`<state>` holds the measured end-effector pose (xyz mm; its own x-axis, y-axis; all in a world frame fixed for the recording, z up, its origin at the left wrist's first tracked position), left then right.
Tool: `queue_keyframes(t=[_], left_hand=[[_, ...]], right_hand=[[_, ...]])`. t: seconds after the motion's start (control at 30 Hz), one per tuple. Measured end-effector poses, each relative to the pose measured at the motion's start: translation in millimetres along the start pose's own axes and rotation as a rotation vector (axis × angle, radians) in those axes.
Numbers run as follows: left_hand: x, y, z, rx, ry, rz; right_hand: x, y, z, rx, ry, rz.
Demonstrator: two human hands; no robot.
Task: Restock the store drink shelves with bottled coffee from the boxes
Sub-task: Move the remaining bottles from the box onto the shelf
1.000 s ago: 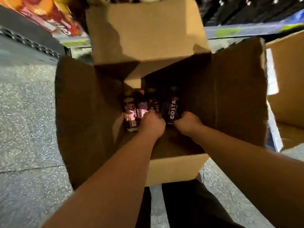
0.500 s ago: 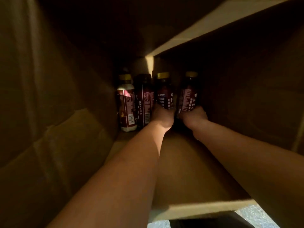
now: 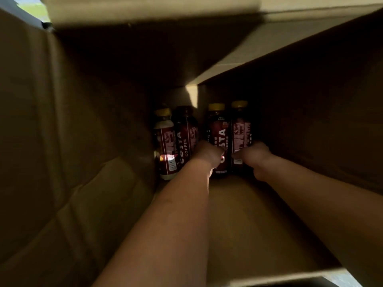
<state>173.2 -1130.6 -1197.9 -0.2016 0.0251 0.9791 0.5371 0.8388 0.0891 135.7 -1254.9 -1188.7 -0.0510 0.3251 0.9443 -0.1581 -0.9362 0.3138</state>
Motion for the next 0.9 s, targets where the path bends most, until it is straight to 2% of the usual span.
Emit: queue_keyframes(t=[0.3, 0.53, 0.73, 0.9], left_hand=[[106, 36, -7, 0.036, -0.042, -0.005], [213, 71, -52, 0.004, -0.202, 0.008], [310, 93, -78, -0.004, -0.377, 0.012], [385, 97, -87, 0.067, -0.436, 0.053]], right_hand=[[101, 20, 7, -0.078, 0.007, 0.135], [204, 45, 35, -0.205, 0.155, 0.15], [299, 76, 60, -0.187, 0.294, 0.133], [380, 110, 79, -0.148, 0.469, 0.188]])
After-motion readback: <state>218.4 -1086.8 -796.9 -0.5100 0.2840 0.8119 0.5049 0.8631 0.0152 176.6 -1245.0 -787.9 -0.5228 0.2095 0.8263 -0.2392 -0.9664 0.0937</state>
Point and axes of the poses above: each hand's wrist, its own x-axis away from the middle knuckle, its own y-axis out of the back of the hand, z = x × y, the point moved 5 cm from there along -x, towards the middle knuckle, and after that the axes turned 5 degrees about -x, right-handed, at the moved point
